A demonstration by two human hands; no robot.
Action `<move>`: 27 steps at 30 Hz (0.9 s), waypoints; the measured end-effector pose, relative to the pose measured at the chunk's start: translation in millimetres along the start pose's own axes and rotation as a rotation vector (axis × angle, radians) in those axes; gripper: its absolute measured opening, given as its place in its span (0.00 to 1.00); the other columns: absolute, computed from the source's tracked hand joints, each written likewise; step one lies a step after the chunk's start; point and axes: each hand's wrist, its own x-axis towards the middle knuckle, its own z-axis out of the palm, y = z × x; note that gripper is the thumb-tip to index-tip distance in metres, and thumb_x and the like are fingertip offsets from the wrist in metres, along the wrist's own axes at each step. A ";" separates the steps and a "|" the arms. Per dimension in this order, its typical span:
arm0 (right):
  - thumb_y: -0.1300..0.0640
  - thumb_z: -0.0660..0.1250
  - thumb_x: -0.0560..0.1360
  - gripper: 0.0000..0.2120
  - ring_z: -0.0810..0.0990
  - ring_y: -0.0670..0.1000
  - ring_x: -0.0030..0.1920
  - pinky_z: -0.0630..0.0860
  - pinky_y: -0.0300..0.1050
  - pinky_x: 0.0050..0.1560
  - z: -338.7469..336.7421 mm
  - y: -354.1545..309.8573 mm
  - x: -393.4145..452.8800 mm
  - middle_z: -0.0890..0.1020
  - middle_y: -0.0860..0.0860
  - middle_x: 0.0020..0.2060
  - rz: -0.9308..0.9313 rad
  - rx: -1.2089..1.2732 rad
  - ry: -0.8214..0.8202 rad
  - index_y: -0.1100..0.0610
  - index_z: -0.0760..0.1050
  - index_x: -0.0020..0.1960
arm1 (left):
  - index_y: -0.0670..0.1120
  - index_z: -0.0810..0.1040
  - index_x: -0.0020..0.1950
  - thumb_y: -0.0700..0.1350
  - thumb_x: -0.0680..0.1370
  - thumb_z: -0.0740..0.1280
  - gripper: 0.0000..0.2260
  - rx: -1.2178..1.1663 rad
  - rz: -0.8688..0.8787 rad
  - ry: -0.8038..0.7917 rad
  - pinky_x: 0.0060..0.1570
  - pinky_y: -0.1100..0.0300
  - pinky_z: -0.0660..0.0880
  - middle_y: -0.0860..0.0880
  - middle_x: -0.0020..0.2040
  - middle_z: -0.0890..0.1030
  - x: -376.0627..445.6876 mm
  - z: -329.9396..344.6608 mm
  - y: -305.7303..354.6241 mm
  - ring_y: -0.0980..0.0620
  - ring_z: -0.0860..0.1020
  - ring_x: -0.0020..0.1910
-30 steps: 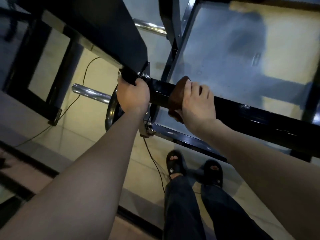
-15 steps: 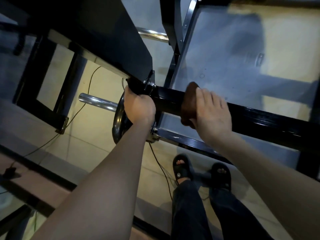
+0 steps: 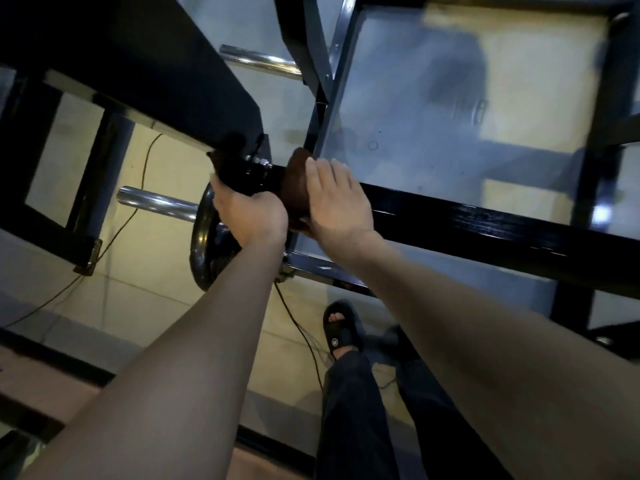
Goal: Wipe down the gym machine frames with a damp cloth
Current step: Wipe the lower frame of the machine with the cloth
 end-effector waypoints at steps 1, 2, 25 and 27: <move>0.51 0.77 0.74 0.48 0.61 0.62 0.79 0.54 0.55 0.82 -0.6 22.0 -18.1 0.64 0.60 0.77 0.017 0.013 0.010 0.64 0.52 0.82 | 0.52 0.61 0.80 0.35 0.78 0.63 0.32 0.012 -0.059 0.022 0.68 0.50 0.74 0.48 0.75 0.67 -10.3 7.1 -2.2 0.45 0.73 0.71; 0.50 0.79 0.72 0.50 0.61 0.62 0.79 0.55 0.56 0.82 -0.9 45.7 -36.4 0.65 0.60 0.78 0.023 0.016 0.042 0.64 0.53 0.82 | 0.51 0.61 0.79 0.38 0.78 0.63 0.30 0.011 -0.151 0.021 0.67 0.50 0.74 0.47 0.75 0.66 -21.3 12.4 -5.2 0.45 0.74 0.67; 0.56 0.70 0.81 0.21 0.83 0.44 0.61 0.80 0.53 0.65 -29.4 250.6 -350.8 0.81 0.52 0.63 1.153 1.226 0.479 0.44 0.74 0.72 | 0.48 0.80 0.59 0.43 0.84 0.59 0.10 0.522 -0.319 -1.444 0.55 0.53 0.78 0.47 0.55 0.85 -258.3 140.0 -66.8 0.47 0.82 0.53; 0.61 0.69 0.81 0.19 0.84 0.55 0.61 0.78 0.59 0.66 -6.0 237.0 -366.4 0.84 0.55 0.62 1.246 1.591 0.531 0.51 0.75 0.71 | 0.47 0.80 0.59 0.43 0.83 0.61 0.10 0.540 -0.291 -1.487 0.63 0.47 0.77 0.46 0.54 0.86 -263.0 138.5 -72.0 0.45 0.83 0.55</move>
